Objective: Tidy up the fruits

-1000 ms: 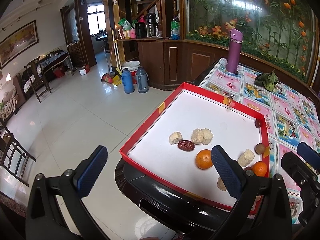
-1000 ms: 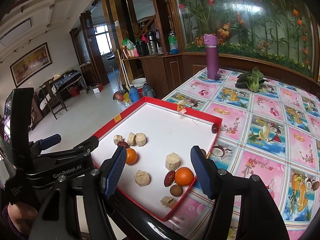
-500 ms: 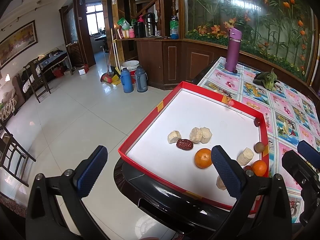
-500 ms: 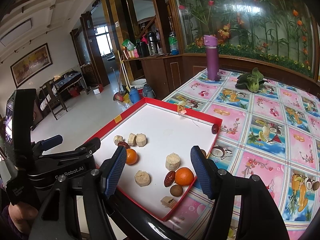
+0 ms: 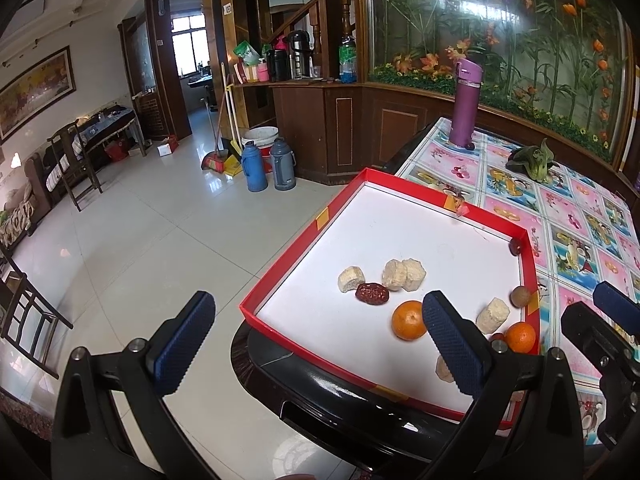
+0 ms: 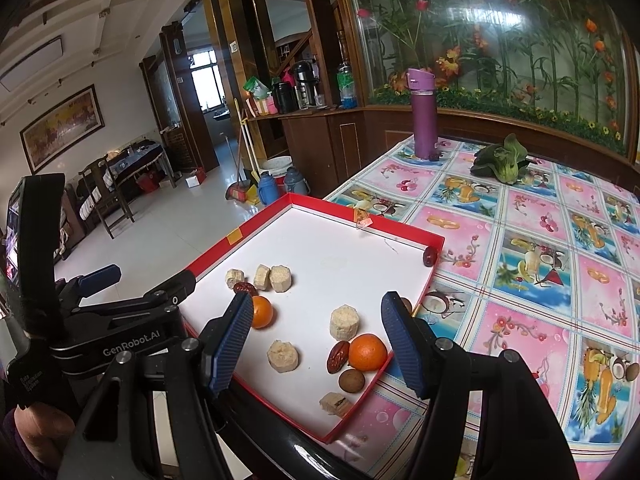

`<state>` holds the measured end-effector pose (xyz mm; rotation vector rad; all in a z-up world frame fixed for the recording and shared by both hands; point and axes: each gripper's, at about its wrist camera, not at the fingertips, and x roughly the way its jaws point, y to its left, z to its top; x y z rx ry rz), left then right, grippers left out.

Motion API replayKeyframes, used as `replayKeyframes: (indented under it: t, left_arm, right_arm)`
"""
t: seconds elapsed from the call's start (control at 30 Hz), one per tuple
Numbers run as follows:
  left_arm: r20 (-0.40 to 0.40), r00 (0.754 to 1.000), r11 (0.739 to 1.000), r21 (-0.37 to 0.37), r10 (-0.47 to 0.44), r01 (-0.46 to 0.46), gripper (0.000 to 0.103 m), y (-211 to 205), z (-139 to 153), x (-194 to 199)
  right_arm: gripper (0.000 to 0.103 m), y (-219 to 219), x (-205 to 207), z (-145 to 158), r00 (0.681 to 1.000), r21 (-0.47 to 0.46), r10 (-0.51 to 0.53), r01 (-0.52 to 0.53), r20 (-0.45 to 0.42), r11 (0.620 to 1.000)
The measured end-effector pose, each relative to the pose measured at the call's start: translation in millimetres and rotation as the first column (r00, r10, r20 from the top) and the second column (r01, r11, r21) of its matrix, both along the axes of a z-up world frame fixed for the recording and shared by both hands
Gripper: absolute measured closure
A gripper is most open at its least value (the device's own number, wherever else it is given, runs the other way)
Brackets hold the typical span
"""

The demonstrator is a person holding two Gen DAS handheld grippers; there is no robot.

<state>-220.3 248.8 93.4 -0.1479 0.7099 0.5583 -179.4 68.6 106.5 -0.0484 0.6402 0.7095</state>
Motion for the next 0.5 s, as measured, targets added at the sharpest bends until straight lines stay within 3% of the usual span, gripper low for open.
replayKeyframes:
  t: [0.5]
  left_arm:
    - [0.000, 1.000, 1.000, -0.006, 0.008, -0.008, 0.000, 9.8, 1.8, -1.8]
  right_arm:
    - [0.037, 8.5, -1.0, -3.9, 1.000, -0.016, 0.012, -0.012, -0.005, 1.000]
